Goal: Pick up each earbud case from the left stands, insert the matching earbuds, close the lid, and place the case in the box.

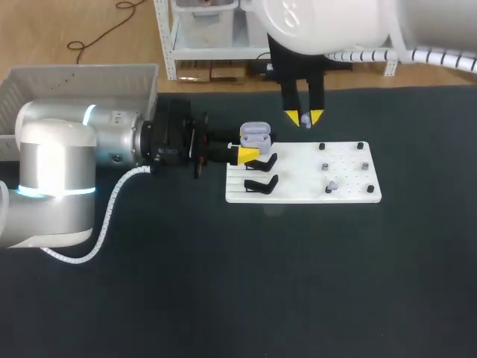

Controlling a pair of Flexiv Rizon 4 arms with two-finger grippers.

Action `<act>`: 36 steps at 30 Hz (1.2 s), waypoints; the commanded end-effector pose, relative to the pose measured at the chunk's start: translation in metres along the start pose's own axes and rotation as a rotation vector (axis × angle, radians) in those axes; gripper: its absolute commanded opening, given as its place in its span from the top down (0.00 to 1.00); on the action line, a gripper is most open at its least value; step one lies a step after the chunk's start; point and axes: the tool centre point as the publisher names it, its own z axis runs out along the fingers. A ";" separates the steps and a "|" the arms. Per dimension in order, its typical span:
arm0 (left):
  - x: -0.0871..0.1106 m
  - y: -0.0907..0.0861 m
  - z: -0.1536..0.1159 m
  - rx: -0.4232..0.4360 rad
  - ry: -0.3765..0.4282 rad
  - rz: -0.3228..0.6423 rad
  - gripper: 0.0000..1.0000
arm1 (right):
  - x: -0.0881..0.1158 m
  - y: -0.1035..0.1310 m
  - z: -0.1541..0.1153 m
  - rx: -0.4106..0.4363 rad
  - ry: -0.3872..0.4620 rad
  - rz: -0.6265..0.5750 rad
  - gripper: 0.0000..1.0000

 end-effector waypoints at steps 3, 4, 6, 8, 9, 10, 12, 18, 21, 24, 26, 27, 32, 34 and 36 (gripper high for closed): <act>0.001 -0.002 0.000 -0.005 -0.001 0.003 1.00 | 0.002 -0.002 0.001 -0.003 -0.005 0.002 1.00; 0.001 -0.002 0.000 -0.005 -0.001 0.003 1.00 | 0.002 -0.002 0.001 -0.003 -0.005 0.002 1.00; 0.001 -0.002 0.000 -0.005 -0.001 0.003 1.00 | 0.002 -0.002 0.001 -0.003 -0.005 0.002 1.00; 0.001 -0.002 0.000 -0.005 -0.001 0.003 1.00 | 0.002 -0.002 0.001 -0.003 -0.005 0.002 1.00; 0.001 -0.002 0.000 -0.005 -0.001 0.003 1.00 | 0.002 -0.002 0.001 -0.003 -0.005 0.002 1.00; 0.001 -0.002 0.000 -0.005 -0.001 0.003 1.00 | 0.002 -0.002 0.001 -0.003 -0.005 0.002 1.00; 0.001 -0.002 0.000 -0.005 -0.001 0.003 1.00 | 0.004 -0.001 -0.008 -0.010 -0.023 0.012 1.00; 0.001 -0.002 0.000 -0.005 -0.001 0.003 1.00 | 0.016 0.008 -0.028 -0.010 -0.054 0.045 1.00; 0.001 -0.002 0.000 -0.005 -0.001 0.003 1.00 | 0.021 0.015 -0.033 -0.005 -0.050 0.087 1.00; 0.001 -0.002 0.000 -0.005 -0.001 0.003 1.00 | 0.023 0.021 -0.033 0.022 -0.036 0.147 1.00; 0.001 -0.002 0.000 -0.005 -0.001 0.003 1.00 | 0.024 0.023 -0.032 0.030 -0.017 0.189 1.00; 0.001 -0.002 0.000 -0.005 -0.001 0.003 1.00 | 0.024 0.025 -0.031 0.034 -0.004 0.212 1.00; 0.001 -0.002 0.000 -0.005 -0.001 0.003 1.00 | 0.022 0.033 -0.030 0.061 -0.005 0.296 1.00; 0.001 -0.002 0.000 -0.005 -0.001 0.003 1.00 | 0.021 0.036 -0.030 0.058 -0.007 0.326 1.00; 0.001 -0.002 0.000 -0.005 -0.001 0.003 1.00 | 0.020 0.038 -0.030 0.052 -0.017 0.351 1.00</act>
